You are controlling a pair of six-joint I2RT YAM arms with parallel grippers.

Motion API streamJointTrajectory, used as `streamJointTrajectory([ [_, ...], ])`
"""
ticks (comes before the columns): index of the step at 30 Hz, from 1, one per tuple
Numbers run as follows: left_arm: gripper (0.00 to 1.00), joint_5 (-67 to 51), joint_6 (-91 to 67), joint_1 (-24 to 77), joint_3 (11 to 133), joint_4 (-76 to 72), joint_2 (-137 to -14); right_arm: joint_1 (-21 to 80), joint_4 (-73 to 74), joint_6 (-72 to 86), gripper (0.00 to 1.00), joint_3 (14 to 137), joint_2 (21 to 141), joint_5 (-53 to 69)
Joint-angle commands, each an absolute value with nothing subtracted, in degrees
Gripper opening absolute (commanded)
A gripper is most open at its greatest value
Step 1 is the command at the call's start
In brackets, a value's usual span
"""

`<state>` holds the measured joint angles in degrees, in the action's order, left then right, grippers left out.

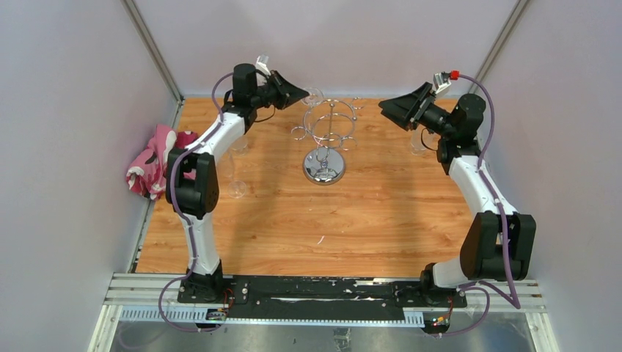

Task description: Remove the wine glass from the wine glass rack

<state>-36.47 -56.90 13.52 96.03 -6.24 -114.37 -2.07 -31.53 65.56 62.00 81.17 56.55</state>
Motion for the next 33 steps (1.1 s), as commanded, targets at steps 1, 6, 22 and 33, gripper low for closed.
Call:
streamJointTrajectory([
  [1,0.0,-37.8,-65.1,11.3,93.9,-14.9,-113.7,-3.1,-34.1,66.4,0.7,61.3,81.2,57.8],
  [6,0.0,-38.1,-68.3,10.2,95.9,-18.1,-114.9,-3.2,-34.3,66.6,0.71,61.2,81.3,57.9],
  [22,0.0,-38.0,-93.4,9.0,95.2,-60.4,-114.0,-3.4,-30.8,61.6,0.71,61.7,81.7,56.8],
  [33,0.0,-38.9,-109.6,11.1,83.8,-89.3,-99.9,-3.7,-24.0,52.2,0.74,64.2,75.0,55.8],
])
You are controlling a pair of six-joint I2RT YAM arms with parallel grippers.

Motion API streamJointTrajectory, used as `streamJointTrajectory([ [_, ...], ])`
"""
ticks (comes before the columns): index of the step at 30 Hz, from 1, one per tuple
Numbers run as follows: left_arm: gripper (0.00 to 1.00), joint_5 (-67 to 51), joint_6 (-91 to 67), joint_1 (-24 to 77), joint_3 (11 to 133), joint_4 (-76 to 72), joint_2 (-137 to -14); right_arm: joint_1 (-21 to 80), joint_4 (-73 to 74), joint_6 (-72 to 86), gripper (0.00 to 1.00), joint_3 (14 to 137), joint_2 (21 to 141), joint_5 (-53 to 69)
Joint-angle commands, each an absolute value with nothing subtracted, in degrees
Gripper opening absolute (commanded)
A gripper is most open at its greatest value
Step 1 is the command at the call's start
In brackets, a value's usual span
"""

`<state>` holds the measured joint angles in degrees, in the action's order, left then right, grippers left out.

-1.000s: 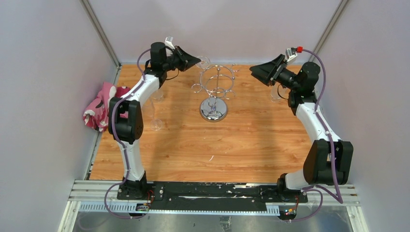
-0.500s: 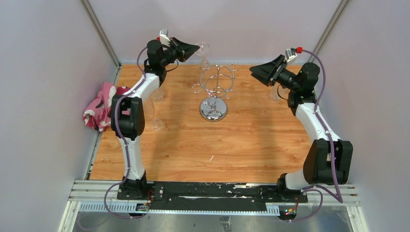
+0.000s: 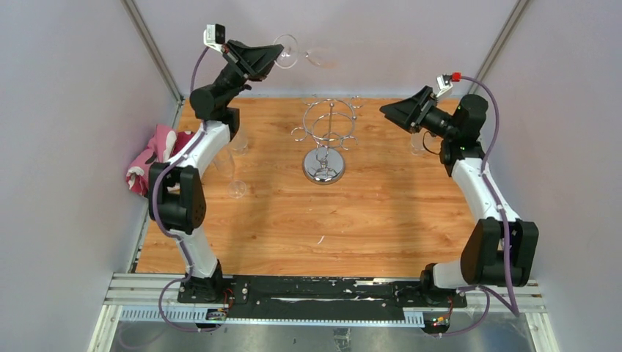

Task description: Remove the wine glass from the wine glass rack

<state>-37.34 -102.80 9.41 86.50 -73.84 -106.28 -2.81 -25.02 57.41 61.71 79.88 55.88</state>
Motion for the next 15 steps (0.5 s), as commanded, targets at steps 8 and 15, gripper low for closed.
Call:
streamJointTrajectory([
  [8,0.0,-45.1,-100.6,19.5,73.1,-89.2,-83.6,-3.6,-36.1,55.8,0.75,62.1,67.1,61.6],
  [15,0.0,-47.6,-96.4,21.9,65.8,-89.2,-75.3,-3.3,-47.0,61.2,0.76,60.7,57.3,64.1],
])
